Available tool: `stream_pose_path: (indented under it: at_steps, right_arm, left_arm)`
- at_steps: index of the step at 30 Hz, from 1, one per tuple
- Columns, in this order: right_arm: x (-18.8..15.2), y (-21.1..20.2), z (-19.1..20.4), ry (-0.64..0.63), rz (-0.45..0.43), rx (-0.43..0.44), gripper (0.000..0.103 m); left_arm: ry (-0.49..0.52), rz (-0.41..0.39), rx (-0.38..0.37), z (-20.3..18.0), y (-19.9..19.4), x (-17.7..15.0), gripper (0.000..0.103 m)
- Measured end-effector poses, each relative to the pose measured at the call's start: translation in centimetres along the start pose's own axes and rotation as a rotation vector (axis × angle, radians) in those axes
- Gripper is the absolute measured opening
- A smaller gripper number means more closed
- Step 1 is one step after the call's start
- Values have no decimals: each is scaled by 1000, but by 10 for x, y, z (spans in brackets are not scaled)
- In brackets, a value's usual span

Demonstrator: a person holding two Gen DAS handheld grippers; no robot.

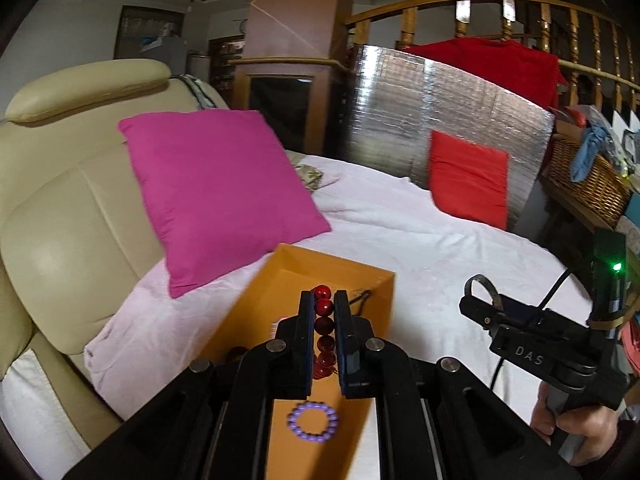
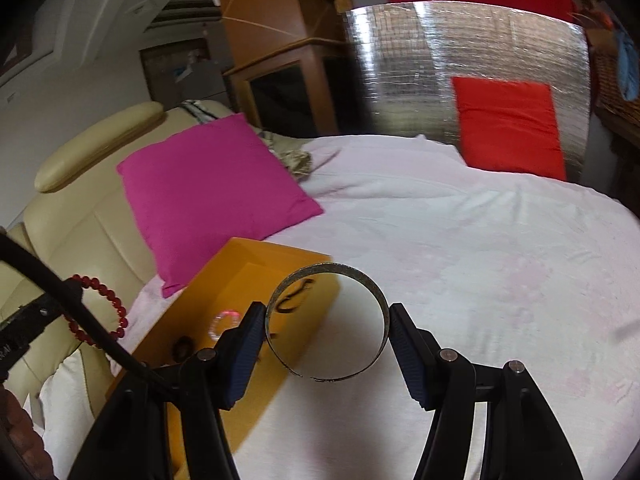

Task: Organize jewelry
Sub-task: 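Carry the red bracelet and silver bangle into the orange box and open both grippers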

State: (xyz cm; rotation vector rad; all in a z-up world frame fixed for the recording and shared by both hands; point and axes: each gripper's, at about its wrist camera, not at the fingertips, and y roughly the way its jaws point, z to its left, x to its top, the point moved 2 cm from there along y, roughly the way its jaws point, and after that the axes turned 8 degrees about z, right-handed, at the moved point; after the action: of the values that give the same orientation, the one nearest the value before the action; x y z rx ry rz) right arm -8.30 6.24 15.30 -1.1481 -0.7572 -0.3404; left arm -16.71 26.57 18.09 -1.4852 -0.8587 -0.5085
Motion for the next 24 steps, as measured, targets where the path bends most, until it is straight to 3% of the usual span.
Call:
stream_pose_path:
  at_steps: [10, 24]
  right_arm:
    - [13, 25, 52, -42, 38, 64, 65]
    - [6, 84, 85, 156, 119, 156, 65]
  left_arm:
    - [-47, 33, 53, 32, 19, -10, 10]
    - [-43, 97, 91, 56, 32, -34, 10]
